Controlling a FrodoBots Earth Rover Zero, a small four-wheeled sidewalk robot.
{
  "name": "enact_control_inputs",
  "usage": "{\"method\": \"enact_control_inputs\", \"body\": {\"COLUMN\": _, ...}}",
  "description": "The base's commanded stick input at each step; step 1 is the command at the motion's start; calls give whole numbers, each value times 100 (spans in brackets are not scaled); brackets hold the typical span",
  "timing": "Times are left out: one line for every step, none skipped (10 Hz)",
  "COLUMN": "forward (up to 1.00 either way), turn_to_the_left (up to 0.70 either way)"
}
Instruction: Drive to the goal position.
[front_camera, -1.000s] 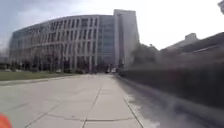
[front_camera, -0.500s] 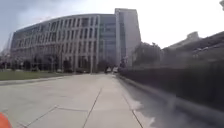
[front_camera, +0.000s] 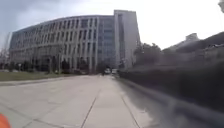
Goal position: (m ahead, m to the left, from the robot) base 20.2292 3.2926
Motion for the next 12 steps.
{"method": "enact_control_inputs", "body": {"forward": 100, "turn_to_the_left": 0}}
{"method": "enact_control_inputs", "body": {"forward": 100, "turn_to_the_left": 0}}
{"method": "enact_control_inputs", "body": {"forward": 100, "turn_to_the_left": 37}}
{"method": "enact_control_inputs", "body": {"forward": 100, "turn_to_the_left": 40}}
{"method": "enact_control_inputs", "body": {"forward": 100, "turn_to_the_left": 40}}
{"method": "enact_control_inputs", "body": {"forward": 100, "turn_to_the_left": 19}}
{"method": "enact_control_inputs", "body": {"forward": 100, "turn_to_the_left": 0}}
{"method": "enact_control_inputs", "body": {"forward": 100, "turn_to_the_left": 0}}
{"method": "enact_control_inputs", "body": {"forward": 100, "turn_to_the_left": 0}}
{"method": "enact_control_inputs", "body": {"forward": 100, "turn_to_the_left": 0}}
{"method": "enact_control_inputs", "body": {"forward": 100, "turn_to_the_left": 0}}
{"method": "enact_control_inputs", "body": {"forward": 100, "turn_to_the_left": 0}}
